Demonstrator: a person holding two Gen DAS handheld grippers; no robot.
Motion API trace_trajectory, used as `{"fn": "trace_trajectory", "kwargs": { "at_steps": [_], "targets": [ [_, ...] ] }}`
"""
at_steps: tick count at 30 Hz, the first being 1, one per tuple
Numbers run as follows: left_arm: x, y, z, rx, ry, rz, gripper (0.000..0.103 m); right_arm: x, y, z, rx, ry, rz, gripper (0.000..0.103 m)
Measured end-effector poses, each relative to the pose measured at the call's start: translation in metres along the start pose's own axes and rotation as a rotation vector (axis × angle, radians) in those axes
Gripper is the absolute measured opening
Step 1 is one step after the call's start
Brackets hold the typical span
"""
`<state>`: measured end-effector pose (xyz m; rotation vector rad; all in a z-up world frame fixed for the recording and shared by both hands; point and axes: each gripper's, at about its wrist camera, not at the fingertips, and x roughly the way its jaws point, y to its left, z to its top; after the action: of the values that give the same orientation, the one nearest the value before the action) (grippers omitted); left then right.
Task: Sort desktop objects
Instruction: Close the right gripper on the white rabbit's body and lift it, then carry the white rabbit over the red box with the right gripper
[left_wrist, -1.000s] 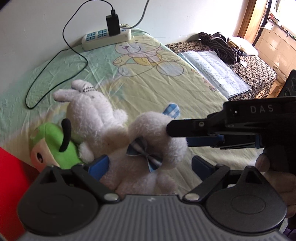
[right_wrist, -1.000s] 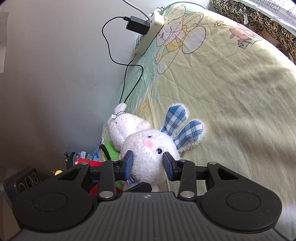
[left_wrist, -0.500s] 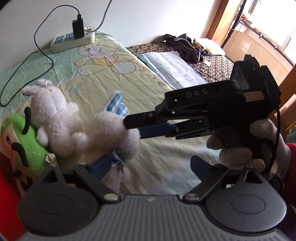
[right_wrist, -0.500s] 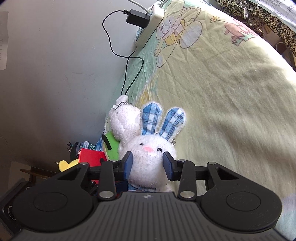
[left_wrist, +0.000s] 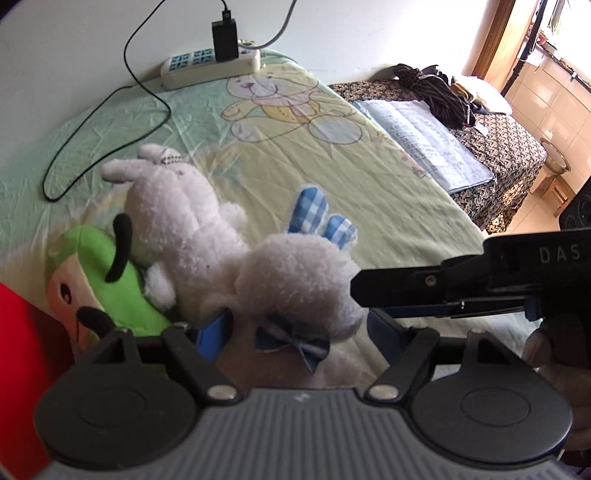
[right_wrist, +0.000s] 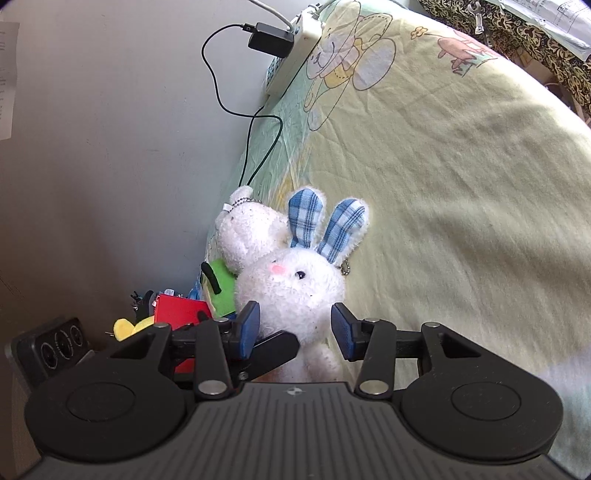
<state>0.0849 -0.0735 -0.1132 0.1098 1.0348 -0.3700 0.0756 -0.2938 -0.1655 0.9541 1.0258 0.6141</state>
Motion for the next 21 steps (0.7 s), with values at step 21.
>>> {"fn": "trace_trajectory", "kwargs": {
  "at_steps": [21],
  "targets": [
    [-0.091,-0.038,-0.050,0.035,-0.130,-0.146,0.076,-0.031,0.048,-0.032,-0.177,-0.055,0.048,0.050]
  ]
}}
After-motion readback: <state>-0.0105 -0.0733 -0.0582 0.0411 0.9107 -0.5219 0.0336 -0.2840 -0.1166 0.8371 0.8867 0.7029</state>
